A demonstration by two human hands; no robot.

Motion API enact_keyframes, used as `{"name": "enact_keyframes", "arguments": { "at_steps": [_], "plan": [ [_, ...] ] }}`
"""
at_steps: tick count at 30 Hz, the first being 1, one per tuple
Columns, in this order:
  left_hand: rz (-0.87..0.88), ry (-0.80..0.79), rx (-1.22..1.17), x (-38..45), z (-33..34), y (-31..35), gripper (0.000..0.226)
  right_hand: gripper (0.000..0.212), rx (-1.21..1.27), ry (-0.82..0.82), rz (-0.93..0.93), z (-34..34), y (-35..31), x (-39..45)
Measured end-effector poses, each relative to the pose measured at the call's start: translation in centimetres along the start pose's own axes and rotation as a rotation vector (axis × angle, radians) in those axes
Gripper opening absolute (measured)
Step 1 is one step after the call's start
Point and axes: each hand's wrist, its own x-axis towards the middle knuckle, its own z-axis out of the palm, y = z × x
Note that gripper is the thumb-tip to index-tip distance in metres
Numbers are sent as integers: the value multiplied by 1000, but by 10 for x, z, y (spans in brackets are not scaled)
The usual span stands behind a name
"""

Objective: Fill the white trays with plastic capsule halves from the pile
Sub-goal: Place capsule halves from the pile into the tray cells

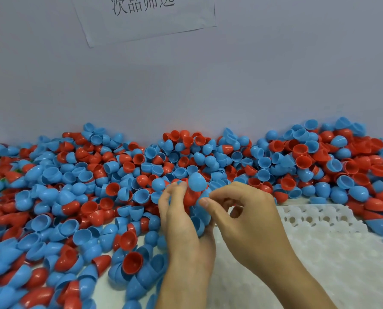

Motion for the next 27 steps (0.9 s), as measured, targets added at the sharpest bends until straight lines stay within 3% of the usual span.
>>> {"name": "enact_keyframes", "arguments": {
  "at_steps": [4, 8, 11, 14, 17, 24, 27],
  "plan": [
    [71, 56, 61, 0, -1, 0, 35, 26, 43, -120, -9, -3, 2, 0],
    [91, 112, 85, 1, -1, 4, 26, 21, 135, -90, 66, -8, 2, 1],
    [91, 94, 110, 1, 0, 6, 30, 29, 200, -116, 116, -12, 4, 3],
    [89, 50, 162, 2, 2, 5, 31, 45, 155, -140, 44, -13, 2, 3],
    [72, -4, 200, 2, 2, 4, 27, 48, 78, -117, -18, -13, 2, 4],
    [115, -17, 158, 7, -4, 20, 23, 30, -162, 95, 0, -25, 6, 11],
    [159, 7, 105, 11, -12, 35, 26, 26, -467, -39, 109, -35, 16, 20]
  ]
}}
